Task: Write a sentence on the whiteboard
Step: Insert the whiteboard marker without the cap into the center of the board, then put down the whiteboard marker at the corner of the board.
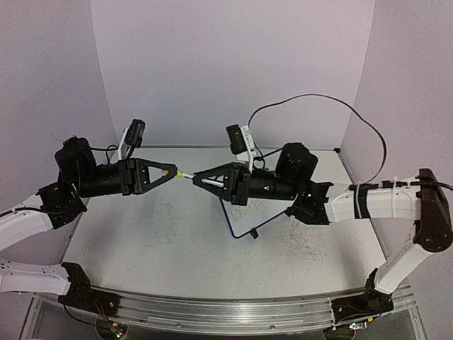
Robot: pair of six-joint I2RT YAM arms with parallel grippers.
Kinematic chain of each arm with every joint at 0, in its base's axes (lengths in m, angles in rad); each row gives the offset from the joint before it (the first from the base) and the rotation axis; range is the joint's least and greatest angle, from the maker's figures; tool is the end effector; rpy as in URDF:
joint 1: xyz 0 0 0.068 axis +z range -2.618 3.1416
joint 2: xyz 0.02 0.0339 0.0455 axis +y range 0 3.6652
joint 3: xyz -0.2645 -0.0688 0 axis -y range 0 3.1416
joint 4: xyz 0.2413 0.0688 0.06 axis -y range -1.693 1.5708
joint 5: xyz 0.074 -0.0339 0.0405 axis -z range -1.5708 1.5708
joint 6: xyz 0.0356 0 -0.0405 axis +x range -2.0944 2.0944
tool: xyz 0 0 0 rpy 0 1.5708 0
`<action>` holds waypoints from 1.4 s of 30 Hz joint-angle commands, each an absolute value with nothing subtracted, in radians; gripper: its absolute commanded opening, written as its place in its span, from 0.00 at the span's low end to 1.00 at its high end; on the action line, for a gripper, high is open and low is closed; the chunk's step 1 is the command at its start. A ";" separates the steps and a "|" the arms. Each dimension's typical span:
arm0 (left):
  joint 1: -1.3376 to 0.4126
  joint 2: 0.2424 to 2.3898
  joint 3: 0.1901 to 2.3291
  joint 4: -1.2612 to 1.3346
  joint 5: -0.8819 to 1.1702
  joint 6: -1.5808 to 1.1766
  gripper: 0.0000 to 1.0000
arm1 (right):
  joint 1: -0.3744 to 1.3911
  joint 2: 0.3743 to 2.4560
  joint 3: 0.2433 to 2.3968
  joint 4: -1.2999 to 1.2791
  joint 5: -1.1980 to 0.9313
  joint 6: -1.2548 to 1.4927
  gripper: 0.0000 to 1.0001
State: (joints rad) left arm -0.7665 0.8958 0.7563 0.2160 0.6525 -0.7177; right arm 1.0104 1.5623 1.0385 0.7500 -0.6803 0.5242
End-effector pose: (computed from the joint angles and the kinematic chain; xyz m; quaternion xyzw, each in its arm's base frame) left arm 0.1320 -0.1571 0.3537 0.2508 0.6378 -0.6302 0.3650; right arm 0.1701 0.3133 0.3321 -0.3947 0.5070 0.6616 0.3867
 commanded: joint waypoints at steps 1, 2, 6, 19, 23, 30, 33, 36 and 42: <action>-0.769 0.917 0.762 0.260 0.686 -0.729 0.00 | 1.061 1.701 1.198 0.903 -0.704 0.567 0.00; -0.770 0.922 0.764 0.259 0.693 -0.729 0.00 | 1.068 1.734 1.233 0.898 -0.717 0.558 0.00; -0.769 0.957 0.758 0.259 0.737 -0.732 0.00 | 1.071 1.817 1.353 0.771 -0.731 0.465 0.00; -0.770 1.129 0.677 0.258 0.770 -0.749 0.00 | 1.093 1.802 1.473 0.275 -0.584 -0.106 0.00; -0.774 1.180 0.686 0.258 0.783 -0.746 0.00 | 1.132 1.775 1.460 0.258 -0.453 -0.287 0.00; -0.779 1.149 0.707 0.258 0.714 -0.721 0.09 | 1.136 1.758 1.369 0.354 -0.364 -0.219 0.00; -0.774 1.095 0.707 0.207 0.602 -0.682 0.48 | 1.137 1.697 1.202 0.418 -0.339 -0.162 0.00; -0.772 1.029 0.734 0.037 0.400 -0.611 0.76 | 1.136 1.616 1.013 0.466 -0.330 -0.119 0.00; -0.767 0.911 0.765 -0.185 -0.048 -0.613 0.93 | 1.170 1.648 0.805 0.482 -0.240 -0.048 0.00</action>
